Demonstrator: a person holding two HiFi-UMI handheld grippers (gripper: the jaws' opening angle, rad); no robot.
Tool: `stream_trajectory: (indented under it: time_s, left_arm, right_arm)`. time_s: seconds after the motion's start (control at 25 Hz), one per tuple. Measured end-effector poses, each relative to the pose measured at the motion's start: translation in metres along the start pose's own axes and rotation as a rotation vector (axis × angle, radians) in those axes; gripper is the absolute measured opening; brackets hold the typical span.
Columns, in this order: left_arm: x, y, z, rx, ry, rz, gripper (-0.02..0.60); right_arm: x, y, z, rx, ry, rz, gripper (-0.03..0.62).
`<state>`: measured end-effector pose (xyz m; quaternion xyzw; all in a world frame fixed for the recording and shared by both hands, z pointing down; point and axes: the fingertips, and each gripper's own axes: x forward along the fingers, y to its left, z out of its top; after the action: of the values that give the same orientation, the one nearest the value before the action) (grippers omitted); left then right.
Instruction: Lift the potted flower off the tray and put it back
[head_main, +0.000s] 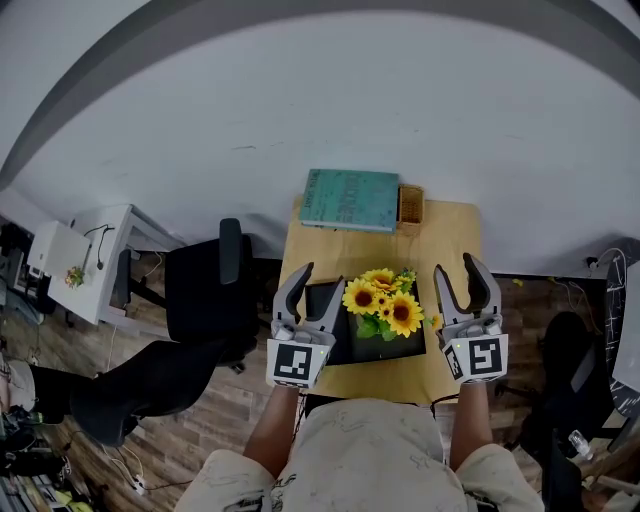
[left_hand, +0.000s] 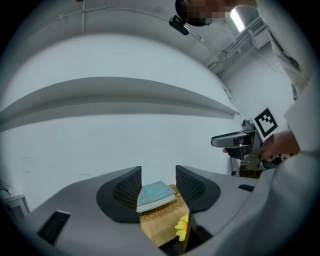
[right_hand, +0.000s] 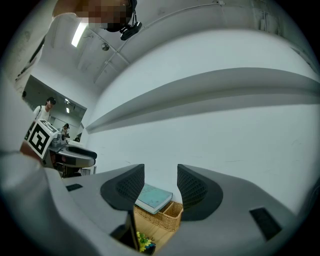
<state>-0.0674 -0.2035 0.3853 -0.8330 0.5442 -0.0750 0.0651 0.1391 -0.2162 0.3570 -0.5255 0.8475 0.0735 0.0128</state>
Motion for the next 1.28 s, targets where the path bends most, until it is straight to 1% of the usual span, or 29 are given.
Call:
stream_trajectory:
  time_s: [0.2,0.4,0.6,0.72,1.0,1.12,1.28]
  left_arm:
    - [-0.002,-0.005,-0.007,0.002,-0.009,-0.008,0.207]
    - [-0.008,-0.014,-0.025,-0.026,0.041,-0.016,0.207]
    - [-0.014,-0.023,-0.039,-0.008,0.032,-0.033,0.207]
    - [-0.019,-0.029,-0.053,-0.021,0.058,-0.039,0.207]
    - [-0.033,-0.045,-0.09,-0.049,0.146,-0.048,0.207]
    - [-0.039,-0.052,-0.102,-0.05,0.164,-0.059,0.207]
    - [-0.049,-0.066,-0.122,-0.06,0.213,-0.083,0.207]
  right_arm:
    - [-0.005,0.005,-0.009,0.002,0.022,0.011,0.206]
    - [-0.012,0.01,-0.025,0.01,0.063,0.025,0.206]
    - [-0.021,0.018,-0.045,0.024,0.109,0.037,0.206]
    - [-0.026,0.025,-0.057,0.038,0.136,0.051,0.206]
    - [-0.043,0.045,-0.093,0.059,0.234,0.082,0.206]
    - [-0.05,0.053,-0.107,0.074,0.266,0.1,0.207]
    - [-0.064,0.066,-0.129,0.094,0.326,0.126,0.209]
